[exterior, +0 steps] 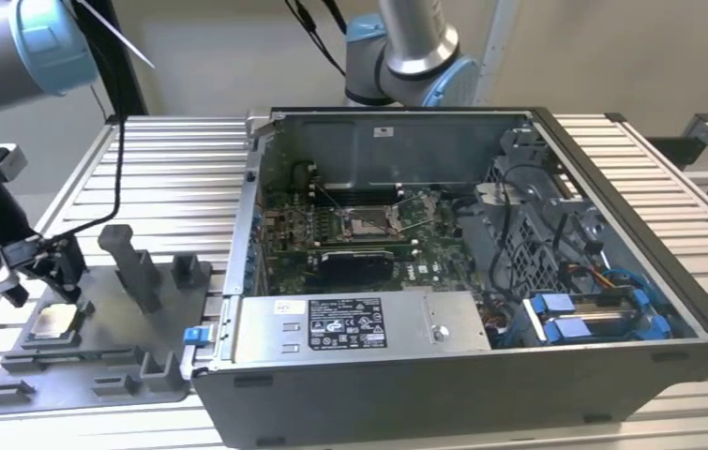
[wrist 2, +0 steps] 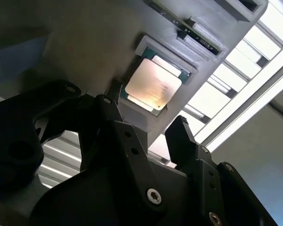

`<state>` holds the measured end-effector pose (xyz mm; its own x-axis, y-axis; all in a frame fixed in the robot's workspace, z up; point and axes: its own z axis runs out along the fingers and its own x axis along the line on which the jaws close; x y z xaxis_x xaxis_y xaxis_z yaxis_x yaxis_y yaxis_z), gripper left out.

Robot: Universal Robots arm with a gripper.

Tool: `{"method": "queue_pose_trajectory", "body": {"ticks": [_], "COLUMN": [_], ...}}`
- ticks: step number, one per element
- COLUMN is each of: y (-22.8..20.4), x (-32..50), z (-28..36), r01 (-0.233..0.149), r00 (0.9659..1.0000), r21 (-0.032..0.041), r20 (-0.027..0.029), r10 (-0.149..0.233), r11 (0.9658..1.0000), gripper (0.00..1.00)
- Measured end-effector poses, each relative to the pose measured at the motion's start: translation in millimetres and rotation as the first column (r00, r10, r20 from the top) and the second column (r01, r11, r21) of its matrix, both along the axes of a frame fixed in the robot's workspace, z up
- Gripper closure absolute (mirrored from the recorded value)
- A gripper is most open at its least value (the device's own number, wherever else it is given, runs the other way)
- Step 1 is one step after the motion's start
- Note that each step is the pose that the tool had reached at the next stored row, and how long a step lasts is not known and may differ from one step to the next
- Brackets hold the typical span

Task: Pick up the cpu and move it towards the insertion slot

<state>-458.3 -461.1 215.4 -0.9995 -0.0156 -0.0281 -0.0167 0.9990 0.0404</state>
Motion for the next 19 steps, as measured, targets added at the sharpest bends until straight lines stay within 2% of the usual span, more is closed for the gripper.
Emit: {"method": "queue_pose_trajectory", "body": {"ticks": [2,6,19], "y": [-0.2,-1.1,-7.7], "x": [-0.6,-0.8,-1.0], "z": [-5.3,-11.9,-22.1], "r01": [0.0,0.0,-0.002], "r00": [1.0,1.0,1.0], "r21": [-0.0001,-0.0001,-0.0001], "r20": [-0.0001,-0.0001,-0.0001], "r10": [0.0,0.0,0.002], "r11": [1.0,1.0,1.0], "gripper": [0.0,0.0,0.0]}}
